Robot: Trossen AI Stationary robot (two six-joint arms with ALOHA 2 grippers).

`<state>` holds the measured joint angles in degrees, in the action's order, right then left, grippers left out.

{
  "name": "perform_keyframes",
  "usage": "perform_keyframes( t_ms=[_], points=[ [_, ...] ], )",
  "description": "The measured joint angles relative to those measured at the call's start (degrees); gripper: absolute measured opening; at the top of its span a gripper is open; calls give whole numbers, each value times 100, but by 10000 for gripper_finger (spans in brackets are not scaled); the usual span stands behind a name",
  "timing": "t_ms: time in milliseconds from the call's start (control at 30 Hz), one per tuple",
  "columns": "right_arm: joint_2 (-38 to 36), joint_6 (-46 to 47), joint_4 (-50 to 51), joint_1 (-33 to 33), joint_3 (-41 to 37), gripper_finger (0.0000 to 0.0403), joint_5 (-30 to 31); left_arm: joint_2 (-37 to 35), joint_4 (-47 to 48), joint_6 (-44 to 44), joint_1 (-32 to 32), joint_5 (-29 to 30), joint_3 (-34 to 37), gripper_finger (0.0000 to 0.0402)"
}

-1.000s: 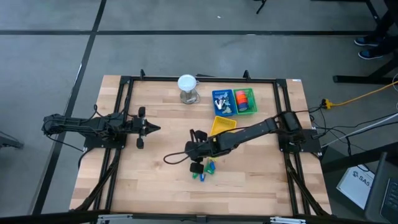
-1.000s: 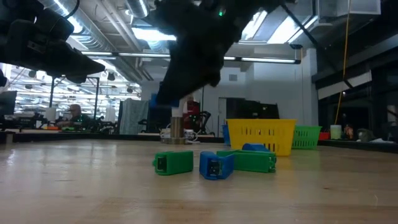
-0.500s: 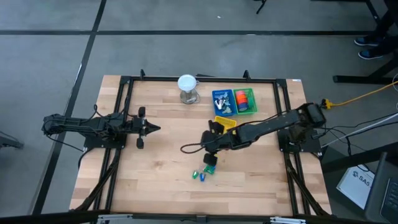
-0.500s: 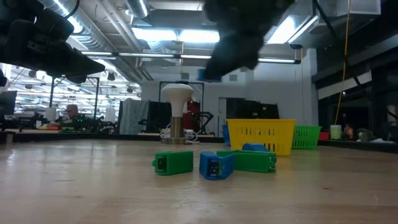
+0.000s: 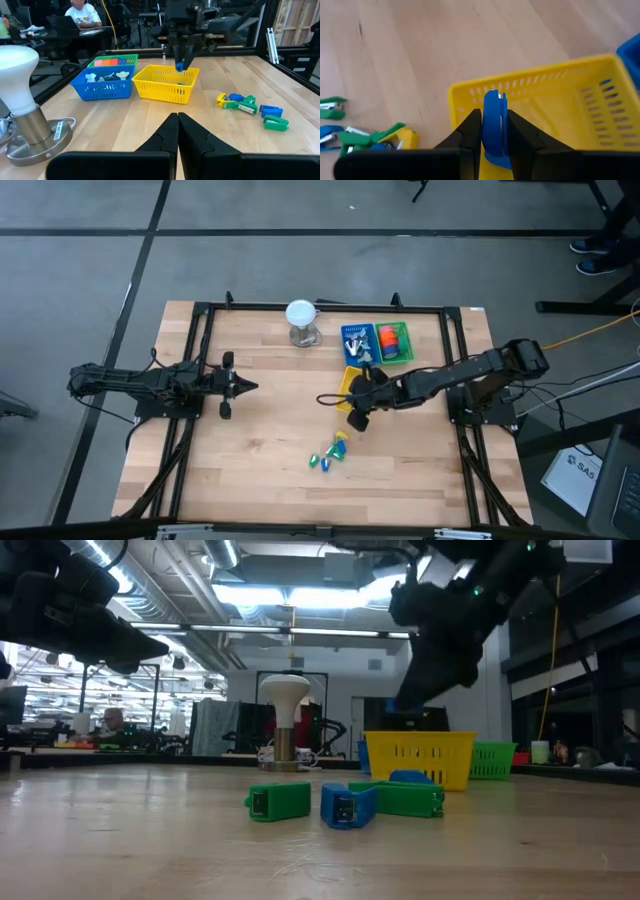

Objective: Pick and place Stapler, Stapler remover, tape
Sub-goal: Put the blue stapler into the yellow bin

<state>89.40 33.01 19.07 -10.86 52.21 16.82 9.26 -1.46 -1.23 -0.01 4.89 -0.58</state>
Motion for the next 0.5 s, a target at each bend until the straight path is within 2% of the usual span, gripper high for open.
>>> perform_keyframes(
  t_ms=[100, 400, 500],
  points=[
    [35, 164, -22, 102, -95, 65, -213, 0, -1, 0, 1, 0, 0, 1],
    [241, 761, 14, 323, -107, 66, -307, 0, 1, 0, 0, 0, 0, 1],
    [411, 870, -10, 348, -68, 80, -311, 0, 0, 0, 0, 0, 0, 1]
  ],
)
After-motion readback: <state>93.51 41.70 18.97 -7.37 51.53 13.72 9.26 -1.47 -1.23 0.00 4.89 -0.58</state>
